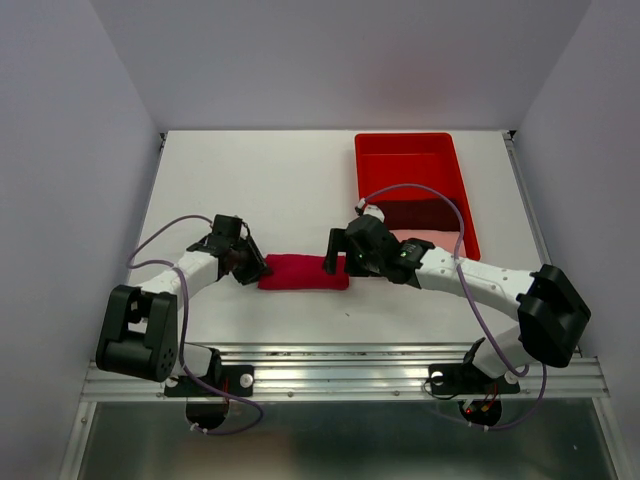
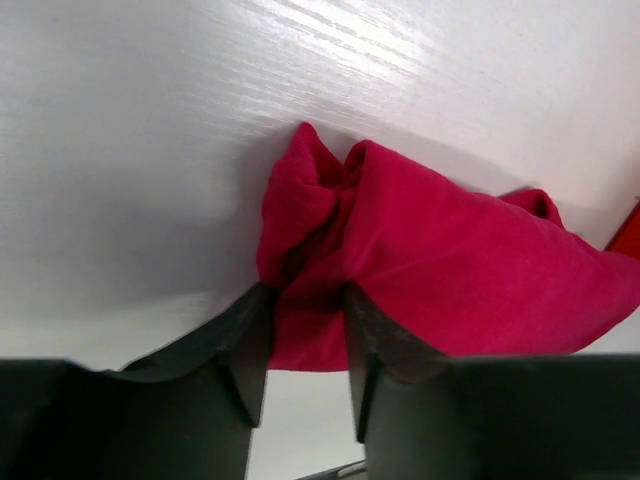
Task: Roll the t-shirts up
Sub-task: Pick up the T-shirt from the center of the board.
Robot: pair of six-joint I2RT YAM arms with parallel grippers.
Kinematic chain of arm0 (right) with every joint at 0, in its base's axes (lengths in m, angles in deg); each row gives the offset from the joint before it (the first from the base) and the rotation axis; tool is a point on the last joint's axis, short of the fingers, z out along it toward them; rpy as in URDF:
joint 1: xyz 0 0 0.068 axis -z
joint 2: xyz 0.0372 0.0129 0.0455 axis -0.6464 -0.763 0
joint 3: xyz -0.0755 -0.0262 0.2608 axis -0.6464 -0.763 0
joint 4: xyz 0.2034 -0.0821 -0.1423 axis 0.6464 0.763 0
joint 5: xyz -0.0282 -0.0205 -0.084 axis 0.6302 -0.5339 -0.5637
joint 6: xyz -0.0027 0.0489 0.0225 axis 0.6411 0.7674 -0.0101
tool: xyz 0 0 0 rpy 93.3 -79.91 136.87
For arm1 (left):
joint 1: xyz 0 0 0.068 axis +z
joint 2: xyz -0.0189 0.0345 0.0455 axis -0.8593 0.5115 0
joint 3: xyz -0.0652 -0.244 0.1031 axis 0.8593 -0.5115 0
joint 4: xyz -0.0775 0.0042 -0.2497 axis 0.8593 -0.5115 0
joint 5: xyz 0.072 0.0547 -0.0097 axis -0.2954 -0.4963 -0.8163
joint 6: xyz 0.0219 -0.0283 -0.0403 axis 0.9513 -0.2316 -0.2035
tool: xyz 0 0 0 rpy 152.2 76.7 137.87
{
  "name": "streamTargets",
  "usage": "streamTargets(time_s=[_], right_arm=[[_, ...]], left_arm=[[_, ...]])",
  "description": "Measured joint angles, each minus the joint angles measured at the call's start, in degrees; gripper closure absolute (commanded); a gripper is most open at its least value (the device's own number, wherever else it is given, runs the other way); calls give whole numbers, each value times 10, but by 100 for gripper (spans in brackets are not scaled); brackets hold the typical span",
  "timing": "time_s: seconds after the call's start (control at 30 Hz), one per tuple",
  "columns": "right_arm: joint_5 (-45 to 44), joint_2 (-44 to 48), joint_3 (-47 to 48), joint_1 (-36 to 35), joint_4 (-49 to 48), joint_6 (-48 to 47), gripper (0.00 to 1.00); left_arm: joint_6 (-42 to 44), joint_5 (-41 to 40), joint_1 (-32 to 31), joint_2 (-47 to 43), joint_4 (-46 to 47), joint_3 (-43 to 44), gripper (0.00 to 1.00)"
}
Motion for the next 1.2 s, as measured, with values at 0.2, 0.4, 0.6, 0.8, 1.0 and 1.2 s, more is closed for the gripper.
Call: streamTargets(time_s=[0.2, 0.4, 0.6, 0.8, 1.0, 1.2], right_arm=[[0, 0, 0, 0, 0, -1, 2], [7, -16, 7, 0, 0, -5, 2], [24, -60, 41, -7, 0, -4, 2], [48, -117, 74, -22, -23, 22, 10], [32, -153, 75, -31, -34, 65, 15], [1, -165, 75, -35, -35, 88, 18]], left_arm=[[-5, 8, 0, 2, 7, 0, 100], [-1, -26, 24, 2, -23, 24, 100], [21, -75, 70, 2, -57, 48, 100], [31, -86, 71, 5, -69, 50, 100], [32, -90, 71, 13, -71, 51, 100], [33, -92, 71, 19, -75, 56, 100]])
